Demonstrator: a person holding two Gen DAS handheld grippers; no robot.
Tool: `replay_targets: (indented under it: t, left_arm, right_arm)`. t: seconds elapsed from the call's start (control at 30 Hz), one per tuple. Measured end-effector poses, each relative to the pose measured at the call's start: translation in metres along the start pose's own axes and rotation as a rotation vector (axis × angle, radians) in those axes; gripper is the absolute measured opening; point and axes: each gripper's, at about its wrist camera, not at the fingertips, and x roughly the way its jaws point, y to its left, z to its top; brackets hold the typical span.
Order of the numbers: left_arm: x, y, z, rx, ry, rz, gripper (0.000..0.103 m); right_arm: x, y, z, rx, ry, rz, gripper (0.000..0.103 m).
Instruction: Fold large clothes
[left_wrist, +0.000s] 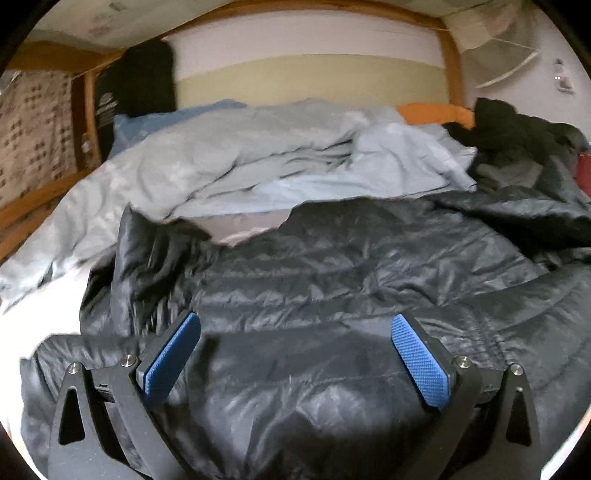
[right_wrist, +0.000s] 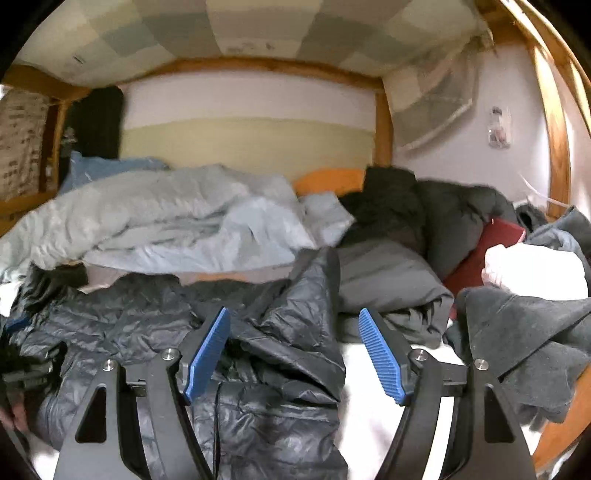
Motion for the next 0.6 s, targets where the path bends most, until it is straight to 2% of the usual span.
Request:
replay_targets:
  t: [0.1, 0.17, 0.23, 0.3, 0.33, 0.4, 0.43, 0.47, 0.5, 0.53, 0.6]
  left_arm:
    - [-0.020, -0.010, 0.022, 0.020, -0.049, -0.028, 0.103]
    - [-0.028, -0.030, 0.046, 0.094, -0.086, 0.029, 0.103]
    - [-0.036, -0.056, 0.074, 0.189, -0.156, 0.127, 0.103]
    - [-0.040, -0.076, 0.106, 0.213, -0.206, 0.161, 0.103]
    - [-0.038, -0.084, 0.125, 0.186, -0.198, 0.136, 0.103]
    - [-0.028, -0.093, 0.161, 0.094, -0.127, 0.028, 0.103]
    - [-0.022, -0.097, 0.176, 0.046, -0.101, -0.022, 0.103]
    - [-0.018, -0.101, 0.188, 0.015, -0.093, -0.049, 0.103]
    - [-0.014, -0.109, 0.199, 0.004, -0.094, -0.067, 0.103]
    - [-0.009, -0.118, 0.209, 0.019, -0.095, -0.081, 0.103]
    - [0.004, -0.134, 0.228, 0.053, -0.046, -0.149, 0.103]
  right_arm:
    - [-0.009, 0.006, -0.013, -0.095, -0.043, -0.019, 0.082]
    - [0.000, 0.006, -0.021, -0.126, 0.022, 0.013, 0.082]
    - [0.010, 0.001, -0.027, -0.109, 0.081, 0.049, 0.082]
    - [0.019, -0.008, -0.034, -0.079, 0.126, 0.058, 0.082]
    - [0.022, -0.012, -0.035, -0.070, 0.139, 0.054, 0.082]
    - [0.026, -0.022, -0.036, -0.053, 0.151, 0.036, 0.082]
    - [0.028, -0.027, -0.035, -0.057, 0.150, 0.001, 0.082]
    - [0.030, -0.030, -0.033, -0.076, 0.148, -0.077, 0.082]
    - [0.033, -0.033, -0.031, -0.101, 0.148, -0.169, 0.082]
    - [0.035, -0.039, -0.029, -0.106, 0.143, -0.213, 0.082]
    - [0.035, -0.055, -0.023, -0.041, 0.150, -0.200, 0.082]
